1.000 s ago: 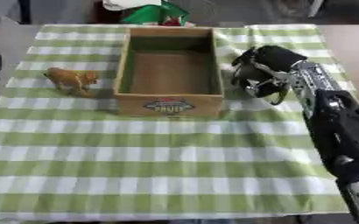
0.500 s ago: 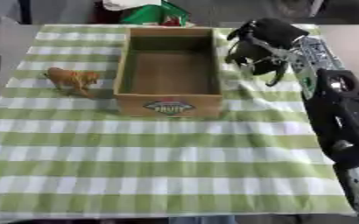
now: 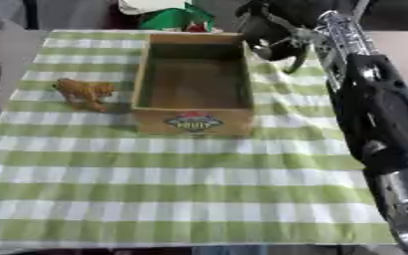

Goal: Pick up objects on the table and place them in the box.

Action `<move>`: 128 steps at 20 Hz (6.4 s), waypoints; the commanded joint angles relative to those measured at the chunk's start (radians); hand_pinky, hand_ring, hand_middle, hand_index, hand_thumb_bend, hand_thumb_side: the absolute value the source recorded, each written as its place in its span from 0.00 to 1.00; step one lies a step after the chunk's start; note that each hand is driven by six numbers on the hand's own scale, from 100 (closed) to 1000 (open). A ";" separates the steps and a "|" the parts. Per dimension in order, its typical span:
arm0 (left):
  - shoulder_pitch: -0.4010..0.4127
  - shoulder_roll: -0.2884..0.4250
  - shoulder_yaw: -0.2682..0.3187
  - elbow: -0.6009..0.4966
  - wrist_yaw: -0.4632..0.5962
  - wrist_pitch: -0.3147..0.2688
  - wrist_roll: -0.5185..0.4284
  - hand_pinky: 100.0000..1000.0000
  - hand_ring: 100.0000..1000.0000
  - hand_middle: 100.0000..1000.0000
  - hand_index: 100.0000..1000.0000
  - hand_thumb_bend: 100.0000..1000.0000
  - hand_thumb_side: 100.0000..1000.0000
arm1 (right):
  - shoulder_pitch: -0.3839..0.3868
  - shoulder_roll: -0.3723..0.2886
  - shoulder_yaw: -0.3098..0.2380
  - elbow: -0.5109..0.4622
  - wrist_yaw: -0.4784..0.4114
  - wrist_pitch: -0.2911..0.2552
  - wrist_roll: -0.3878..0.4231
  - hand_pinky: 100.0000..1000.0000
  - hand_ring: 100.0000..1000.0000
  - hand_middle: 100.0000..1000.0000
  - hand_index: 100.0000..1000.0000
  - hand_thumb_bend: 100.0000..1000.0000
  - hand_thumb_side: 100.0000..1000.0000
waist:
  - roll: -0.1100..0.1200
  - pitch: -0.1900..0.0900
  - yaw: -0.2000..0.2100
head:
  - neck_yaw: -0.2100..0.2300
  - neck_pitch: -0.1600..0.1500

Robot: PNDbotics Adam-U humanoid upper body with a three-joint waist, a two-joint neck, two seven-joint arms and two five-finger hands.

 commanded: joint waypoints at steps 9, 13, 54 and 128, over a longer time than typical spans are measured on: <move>-0.021 0.014 -0.006 -0.017 0.008 -0.002 -0.010 0.63 0.64 0.59 0.72 0.30 0.40 | -0.035 0.111 0.006 -0.019 0.005 -0.013 0.045 0.48 0.08 0.47 0.83 0.00 0.09 | 0.011 -0.017 0.012 | -0.016 -0.005; -0.027 0.010 -0.011 -0.017 0.010 -0.003 -0.014 0.63 0.64 0.59 0.72 0.30 0.40 | -0.008 0.173 0.015 0.016 0.024 -0.004 0.083 0.52 0.12 0.50 0.83 0.00 0.12 | 0.016 -0.011 0.025 | -0.029 -0.012; -0.045 0.064 -0.014 0.014 -0.014 -0.008 -0.016 0.63 0.65 0.60 0.72 0.31 0.40 | -0.004 0.147 -0.125 -0.184 -0.239 0.149 0.280 0.83 0.77 0.78 0.89 0.00 0.16 | 0.018 -0.016 0.011 | -0.013 -0.009; -0.455 0.257 -0.359 0.727 -0.968 -0.606 -0.115 0.76 0.74 0.62 0.72 0.12 0.00 | 0.067 -0.026 -0.054 -0.279 -0.762 0.250 0.281 0.82 0.70 0.69 0.84 0.00 0.11 | 0.034 -0.002 -0.094 | 0.049 -0.005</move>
